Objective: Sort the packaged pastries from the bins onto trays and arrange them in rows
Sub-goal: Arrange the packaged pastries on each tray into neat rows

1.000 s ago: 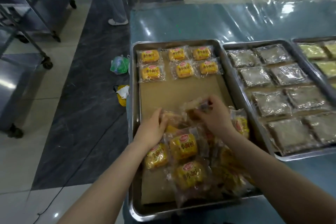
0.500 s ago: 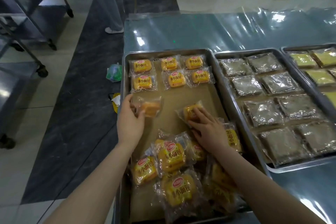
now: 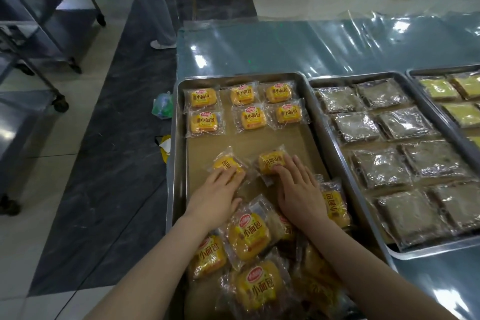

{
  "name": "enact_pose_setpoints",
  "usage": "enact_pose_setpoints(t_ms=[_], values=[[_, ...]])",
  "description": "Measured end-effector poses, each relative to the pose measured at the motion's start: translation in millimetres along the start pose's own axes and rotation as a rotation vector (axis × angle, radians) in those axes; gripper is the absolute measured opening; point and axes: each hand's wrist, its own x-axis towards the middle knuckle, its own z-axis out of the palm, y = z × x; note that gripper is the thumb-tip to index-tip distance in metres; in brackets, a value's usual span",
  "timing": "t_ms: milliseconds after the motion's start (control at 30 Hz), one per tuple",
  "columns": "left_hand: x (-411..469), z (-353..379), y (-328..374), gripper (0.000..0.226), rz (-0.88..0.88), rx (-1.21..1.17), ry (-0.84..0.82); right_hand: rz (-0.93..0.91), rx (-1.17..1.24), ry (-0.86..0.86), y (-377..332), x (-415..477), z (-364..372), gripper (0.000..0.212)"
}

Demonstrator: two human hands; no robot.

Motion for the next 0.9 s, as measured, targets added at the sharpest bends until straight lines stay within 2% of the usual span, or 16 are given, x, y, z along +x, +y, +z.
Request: enact_pose_setpoints(t_ms=[133,300,433,500,567,633,700,833,900], values=[[2.4,0.0,8.5,0.066,-0.141,-0.006,0.027,-0.079,-0.047,-0.097,-3.4,14.1,-2.9,0.043],[4.4,-0.6,4.5,0.063,-0.228,0.053,0.033,-0.001,-0.081,-0.160,-4.7,38.2,-16.0,0.048],[4.3,-1.9,-1.1,0.057,-0.232,0.030,0.045,0.164,0.182,-0.079,-1.7,49.6,-24.8,0.034],[4.1,-3.6,-4.8,0.056,-0.240,0.002,0.047,0.101,0.179,-0.058,4.4,53.4,-27.8,0.031],[4.0,-6.9,-7.7,0.056,-0.277,0.014,0.041,0.013,0.148,-0.138,10.6,55.3,-28.9,0.039],[6.2,-11.7,-9.0,0.049,-0.304,0.067,0.074,0.014,0.185,-0.251,13.8,54.9,-30.5,0.047],[11.6,-17.5,-10.7,0.043,-0.353,0.083,0.092,0.056,0.216,-0.238,17.3,57.0,-29.0,0.047],[18.9,-17.5,-18.7,0.070,-0.492,-0.191,-0.011,0.196,0.256,-0.129,11.5,54.7,-25.3,0.044],[12.9,-12.8,-15.8,0.072,-0.504,-0.312,0.049,0.211,0.218,-0.074,7.8,48.1,-21.2,0.044]])
